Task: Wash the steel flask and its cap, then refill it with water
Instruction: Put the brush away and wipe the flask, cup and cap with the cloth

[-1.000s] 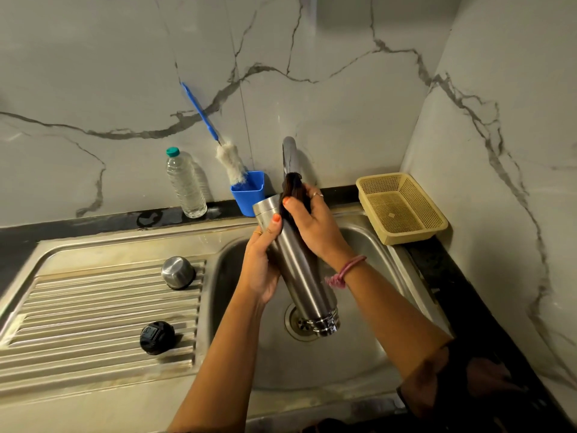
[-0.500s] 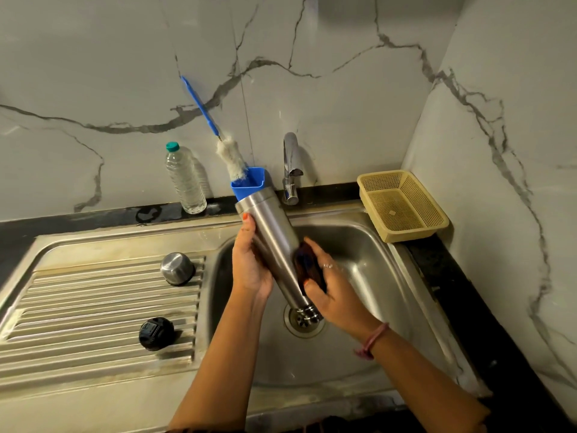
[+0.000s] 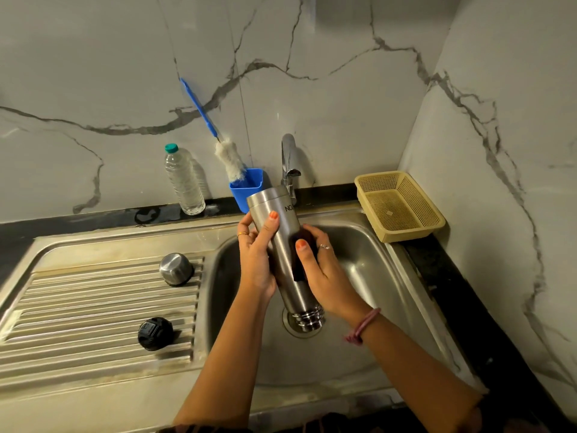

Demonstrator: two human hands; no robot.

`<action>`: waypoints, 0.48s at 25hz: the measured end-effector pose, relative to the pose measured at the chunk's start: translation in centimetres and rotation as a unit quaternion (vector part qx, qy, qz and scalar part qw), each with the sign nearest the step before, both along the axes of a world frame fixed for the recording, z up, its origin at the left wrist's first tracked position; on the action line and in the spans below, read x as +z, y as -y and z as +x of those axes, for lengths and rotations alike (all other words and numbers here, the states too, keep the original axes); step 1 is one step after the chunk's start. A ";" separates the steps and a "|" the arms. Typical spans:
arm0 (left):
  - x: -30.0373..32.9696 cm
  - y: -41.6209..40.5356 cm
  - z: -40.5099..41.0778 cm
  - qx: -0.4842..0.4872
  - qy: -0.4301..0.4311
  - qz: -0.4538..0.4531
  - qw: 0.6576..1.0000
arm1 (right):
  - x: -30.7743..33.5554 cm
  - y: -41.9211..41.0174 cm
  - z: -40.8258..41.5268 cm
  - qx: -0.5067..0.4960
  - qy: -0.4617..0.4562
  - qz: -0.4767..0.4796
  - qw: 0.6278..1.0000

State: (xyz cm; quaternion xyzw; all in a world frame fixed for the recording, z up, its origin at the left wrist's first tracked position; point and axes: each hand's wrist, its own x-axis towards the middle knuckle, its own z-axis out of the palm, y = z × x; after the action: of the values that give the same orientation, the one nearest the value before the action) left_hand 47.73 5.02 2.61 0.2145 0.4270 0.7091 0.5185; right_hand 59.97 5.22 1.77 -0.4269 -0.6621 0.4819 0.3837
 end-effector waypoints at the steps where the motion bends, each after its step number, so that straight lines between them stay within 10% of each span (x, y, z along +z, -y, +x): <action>1: 0.1 -0.1 -0.2 -0.007 0.006 0.015 1.000 | 0.4 -0.5 -0.5 0.002 -0.009 0.001 1.000; 12: -0.3 0.4 -0.2 -0.124 -0.047 0.049 0.990 | 4.9 -4.8 -1.2 0.012 -0.096 -0.007 0.995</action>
State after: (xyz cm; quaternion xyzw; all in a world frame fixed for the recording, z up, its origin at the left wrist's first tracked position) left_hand 47.49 4.64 2.35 0.3239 0.3859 0.6488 0.5703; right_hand 58.73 10.05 6.64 -0.3731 -0.6240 0.5301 0.4364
